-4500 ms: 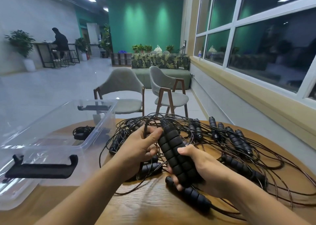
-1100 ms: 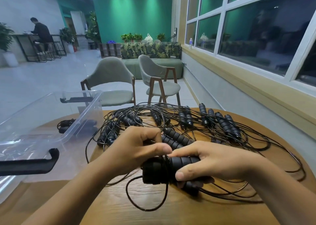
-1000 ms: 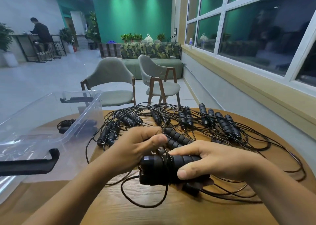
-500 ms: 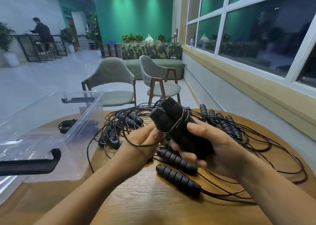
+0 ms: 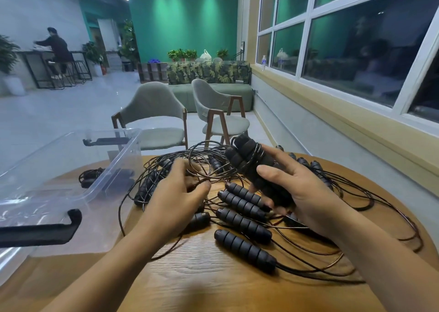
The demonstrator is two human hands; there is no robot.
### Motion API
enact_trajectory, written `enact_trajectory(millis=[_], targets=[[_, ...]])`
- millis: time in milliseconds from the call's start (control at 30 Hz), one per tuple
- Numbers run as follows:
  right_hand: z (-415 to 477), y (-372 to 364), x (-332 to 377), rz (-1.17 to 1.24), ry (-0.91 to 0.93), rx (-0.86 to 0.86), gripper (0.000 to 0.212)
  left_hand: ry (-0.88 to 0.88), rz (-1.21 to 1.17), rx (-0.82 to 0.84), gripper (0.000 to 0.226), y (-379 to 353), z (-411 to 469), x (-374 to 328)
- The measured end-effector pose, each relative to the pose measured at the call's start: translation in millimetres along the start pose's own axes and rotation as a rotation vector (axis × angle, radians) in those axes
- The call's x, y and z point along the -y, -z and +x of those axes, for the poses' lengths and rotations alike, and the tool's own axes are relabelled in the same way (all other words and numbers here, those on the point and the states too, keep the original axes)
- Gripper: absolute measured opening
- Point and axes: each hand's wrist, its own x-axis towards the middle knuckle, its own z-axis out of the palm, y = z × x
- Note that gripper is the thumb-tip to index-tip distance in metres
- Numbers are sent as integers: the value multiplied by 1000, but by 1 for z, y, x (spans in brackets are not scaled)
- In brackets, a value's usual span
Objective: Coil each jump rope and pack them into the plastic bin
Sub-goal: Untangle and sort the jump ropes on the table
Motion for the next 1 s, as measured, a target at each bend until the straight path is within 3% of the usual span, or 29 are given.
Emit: enact_trajectory(millis=[133, 467, 600, 767, 867, 1000], targets=[[0, -2, 0, -38, 3, -13, 54, -56, 84, -96, 61, 0, -1, -1], [-3, -6, 0, 4, 19, -67, 58, -247, 340, 46, 33, -11, -7, -9], [-3, -13, -12, -261, 96, -138, 51, -326, 484, 223, 11, -22, -17, -9], [-2, -30, -36, -728, 127, -60, 64, -296, 932, 510, 47, -42, -22, -17], [1, -32, -40, -793, 123, -8, 83, -226, 1128, 727, 48, -43, -20, -30], [3, -31, -35, -745, 124, 48, 80, -257, 1214, 763, 41, -36, -24, -40]])
